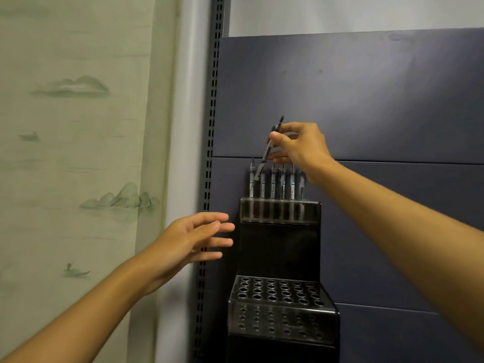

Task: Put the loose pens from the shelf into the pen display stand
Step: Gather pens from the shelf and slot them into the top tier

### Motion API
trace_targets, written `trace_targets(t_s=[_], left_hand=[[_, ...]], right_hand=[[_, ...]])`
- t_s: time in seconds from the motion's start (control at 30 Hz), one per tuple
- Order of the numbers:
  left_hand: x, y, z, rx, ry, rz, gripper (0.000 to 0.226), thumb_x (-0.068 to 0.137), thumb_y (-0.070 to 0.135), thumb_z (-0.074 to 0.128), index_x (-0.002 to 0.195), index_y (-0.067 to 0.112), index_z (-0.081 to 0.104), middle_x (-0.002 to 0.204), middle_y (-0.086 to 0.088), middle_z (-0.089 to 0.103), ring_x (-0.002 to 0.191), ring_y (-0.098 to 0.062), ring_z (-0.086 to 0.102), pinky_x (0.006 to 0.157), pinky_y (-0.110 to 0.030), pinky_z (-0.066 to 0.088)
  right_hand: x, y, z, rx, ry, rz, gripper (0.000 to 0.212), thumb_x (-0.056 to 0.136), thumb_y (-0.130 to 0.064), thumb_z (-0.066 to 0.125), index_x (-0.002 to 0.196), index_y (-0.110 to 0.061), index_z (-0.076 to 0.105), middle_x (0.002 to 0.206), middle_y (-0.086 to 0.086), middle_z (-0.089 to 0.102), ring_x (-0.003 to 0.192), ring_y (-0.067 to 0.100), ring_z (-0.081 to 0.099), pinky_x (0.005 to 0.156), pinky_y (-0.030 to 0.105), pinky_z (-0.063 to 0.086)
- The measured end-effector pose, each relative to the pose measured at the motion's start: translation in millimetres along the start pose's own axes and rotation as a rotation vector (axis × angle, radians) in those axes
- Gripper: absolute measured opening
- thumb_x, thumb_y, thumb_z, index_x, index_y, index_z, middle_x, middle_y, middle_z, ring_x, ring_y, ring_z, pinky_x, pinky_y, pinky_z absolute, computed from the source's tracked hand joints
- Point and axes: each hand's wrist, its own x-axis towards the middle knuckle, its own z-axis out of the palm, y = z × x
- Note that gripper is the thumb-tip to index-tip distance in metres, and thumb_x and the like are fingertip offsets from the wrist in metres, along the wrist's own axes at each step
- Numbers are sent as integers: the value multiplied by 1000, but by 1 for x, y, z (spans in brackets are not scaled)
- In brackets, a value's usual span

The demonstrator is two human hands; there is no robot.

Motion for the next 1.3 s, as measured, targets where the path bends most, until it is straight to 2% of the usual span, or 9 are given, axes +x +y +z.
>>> trace_targets(t_s=[0.2,0.37,0.63,0.87,1.0,1.13,1.3], left_hand=[[-3,-5,-11,12,18,-22,24,97,20,52,118,18,64,112,2,74,100,-19,72,84,-34,58],[-3,-4,-13,16,23,-27,24,97,20,52,118,19,65,112,2,74,99,-19,72,83,-34,58],[-4,-3,-7,22,4,-26,23,98,18,52,117,18,65,111,3,74,98,-19,73,82,-32,60],[-5,-4,-4,22,-2,-30,23,98,17,52,116,17,65,110,2,75,95,-18,73,81,-32,60],[-6,-4,-3,32,-3,-32,23,98,17,52,117,17,65,110,2,75,95,-18,73,80,-32,59],[-8,-3,0,35,-9,-30,23,98,17,51,117,17,65,110,2,75,95,-18,73,80,-32,59],[-11,-4,3,60,-30,-27,23,98,19,52,116,18,66,110,3,74,98,-19,72,81,-32,58]], right_hand=[[-2,14,18,-64,-55,12,25,94,-19,66,117,-8,67,103,11,72,75,21,75,72,35,63],[-2,11,15,-59,2,-16,26,94,-20,66,117,-8,67,101,10,73,74,20,75,70,33,63],[-3,17,20,-131,-104,-20,28,93,-22,68,117,-9,67,96,10,74,70,17,75,67,30,63],[-5,27,32,-237,-229,45,25,91,-24,68,109,-7,67,93,11,74,70,19,75,64,29,63],[-4,30,31,-343,-210,-10,22,92,-29,67,95,-7,67,84,9,74,63,14,74,58,23,61],[2,31,32,-467,-198,-44,28,94,-31,64,95,-4,69,82,10,75,61,12,72,62,24,60],[6,30,34,-512,-239,-50,26,95,-33,62,93,-8,69,79,7,73,60,11,71,60,21,57]])
